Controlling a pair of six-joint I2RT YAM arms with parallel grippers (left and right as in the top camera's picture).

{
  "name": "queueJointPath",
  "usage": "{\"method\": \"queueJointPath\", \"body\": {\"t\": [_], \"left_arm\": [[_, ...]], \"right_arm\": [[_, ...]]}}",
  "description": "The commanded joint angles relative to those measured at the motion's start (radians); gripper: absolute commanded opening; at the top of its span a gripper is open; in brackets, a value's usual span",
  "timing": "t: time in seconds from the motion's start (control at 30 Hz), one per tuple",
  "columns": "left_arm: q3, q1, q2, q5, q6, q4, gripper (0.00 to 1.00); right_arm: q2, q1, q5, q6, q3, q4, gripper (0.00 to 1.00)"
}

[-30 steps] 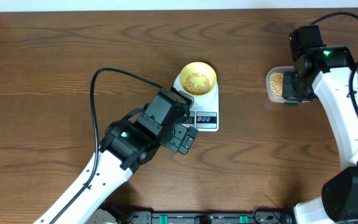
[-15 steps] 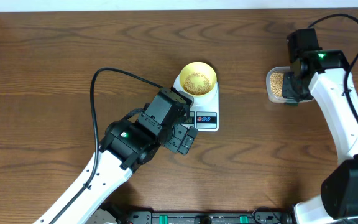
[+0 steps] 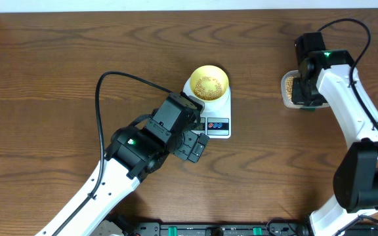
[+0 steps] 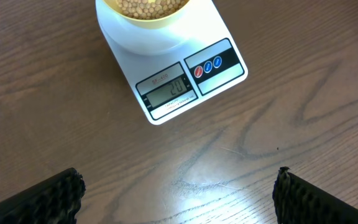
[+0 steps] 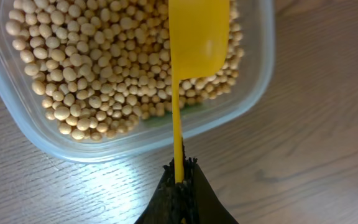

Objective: Scoop item into bowl and weigh 50g on scale

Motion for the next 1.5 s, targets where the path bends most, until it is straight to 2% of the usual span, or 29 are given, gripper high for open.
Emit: {"method": "queueJointPath", "body": {"t": [0.0,0.27,0.6,1.47], "left_arm": [[0.023,0.003,0.000,-0.002,0.009,-0.002,0.99],[0.023,0.003,0.000,-0.002,0.009,-0.002,0.99],[0.023,0.003,0.000,-0.002,0.009,-0.002,0.99],[0.023,0.003,0.000,-0.002,0.009,-0.002,0.99]], "right_arm": [[0.027,-0.008,-0.090,0.009,-0.010,0.002,0.01],[0.029,-0.009,-0.292,0.009,-0.009,-0.037,0.01],[0.027,-0.076,-0.414,0.007,0.005,-0.097,0.01],[0.026,-0.218,-0.824,-0.167,0.030,-0.122,0.01]]}}
